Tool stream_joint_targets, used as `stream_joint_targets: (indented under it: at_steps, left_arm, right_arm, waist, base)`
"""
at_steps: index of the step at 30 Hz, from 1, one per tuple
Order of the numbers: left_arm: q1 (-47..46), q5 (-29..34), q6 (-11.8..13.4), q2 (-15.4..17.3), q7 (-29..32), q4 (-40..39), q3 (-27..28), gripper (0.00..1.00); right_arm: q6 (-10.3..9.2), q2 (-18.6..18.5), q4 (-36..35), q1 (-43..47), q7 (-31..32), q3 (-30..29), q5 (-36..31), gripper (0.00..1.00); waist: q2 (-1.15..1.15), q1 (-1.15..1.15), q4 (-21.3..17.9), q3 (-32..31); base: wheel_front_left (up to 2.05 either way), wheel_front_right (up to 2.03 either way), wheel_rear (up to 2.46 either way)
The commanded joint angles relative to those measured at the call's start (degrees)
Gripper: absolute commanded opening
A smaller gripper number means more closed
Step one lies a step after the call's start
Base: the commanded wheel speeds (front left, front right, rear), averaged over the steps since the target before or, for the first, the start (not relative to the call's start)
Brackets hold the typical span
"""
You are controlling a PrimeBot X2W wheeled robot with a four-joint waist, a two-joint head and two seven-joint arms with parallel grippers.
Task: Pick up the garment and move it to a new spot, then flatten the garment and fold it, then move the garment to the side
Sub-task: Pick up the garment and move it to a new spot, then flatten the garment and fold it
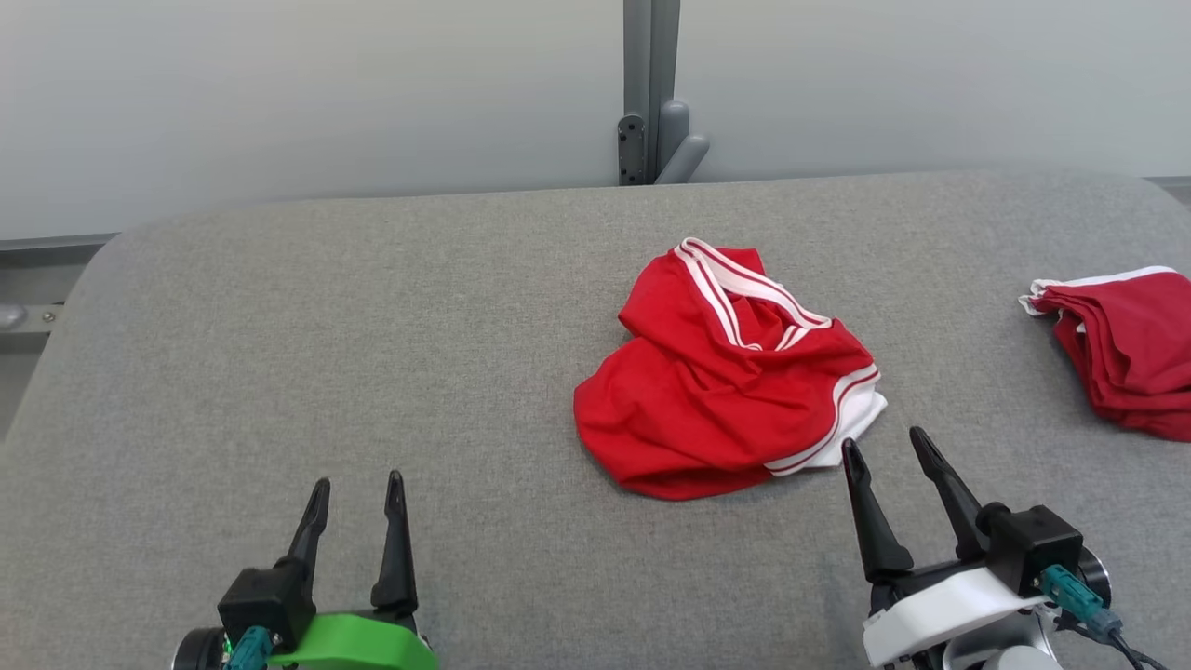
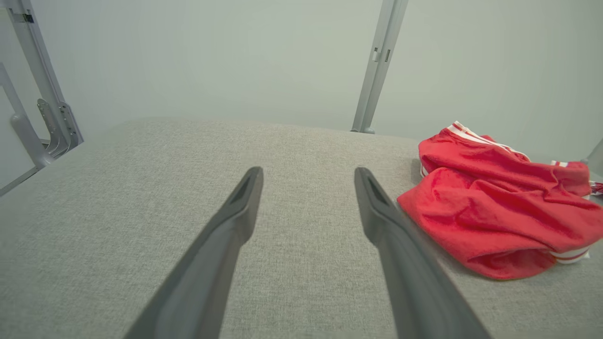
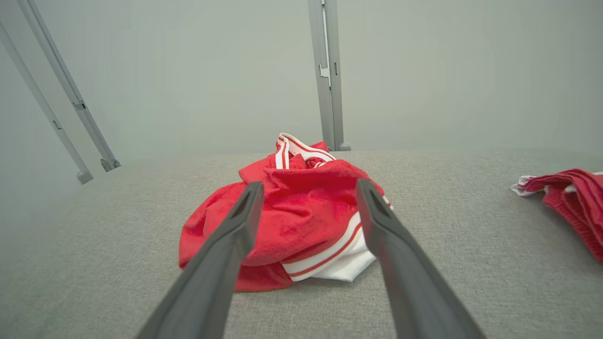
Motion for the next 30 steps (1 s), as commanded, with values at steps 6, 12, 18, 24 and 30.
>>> stream_joint_targets:
  at_steps: [6,12,18,24,30]
  left_arm:
    - [5.88,6.39,-1.61,-1.69,-0.14,-0.69,1.95,1.0]
    - [8.48,9.0,-1.74,-2.91,-0.14,0.31,3.74,1.0]
    - [8.85,10.19,-2.2,-3.35,-0.13,0.43,4.95,1.0]
    - [8.97,11.06,-2.71,-3.61,-0.13,0.88,5.66,1.0]
    - [8.72,11.37,-2.95,-3.73,-0.14,1.29,5.62,1.0]
  right_arm:
    - [0.0,0.39,0.99,2.61,-0.01,-1.28,-0.69,1.0]
    - [0.0,0.7,1.55,3.79,-0.01,-1.21,-0.9,1.0]
    - [0.0,0.77,1.86,3.66,-0.01,-1.24,-1.09,1.0]
    - [0.0,0.87,1.88,3.55,-0.01,-1.34,-1.09,1.0]
    - [0.0,0.85,1.97,3.67,-0.01,-1.36,-1.1,1.0]
  waist:
    - [0.0,0.0,0.37,-1.92]
    - [0.0,0.0,0.18,-2.99]
    - [0.0,0.0,0.12,-3.49]
    - [0.0,0.0,0.07,-3.72]
    - [0.0,0.0,0.02,-3.55]
  base:
    - [0.0,0.0,0.0]
    - [0.0,0.0,0.0]
    - [0.0,0.0,0.0]
    - [0.0,0.0,0.0]
    - [0.0,0.0,0.0]
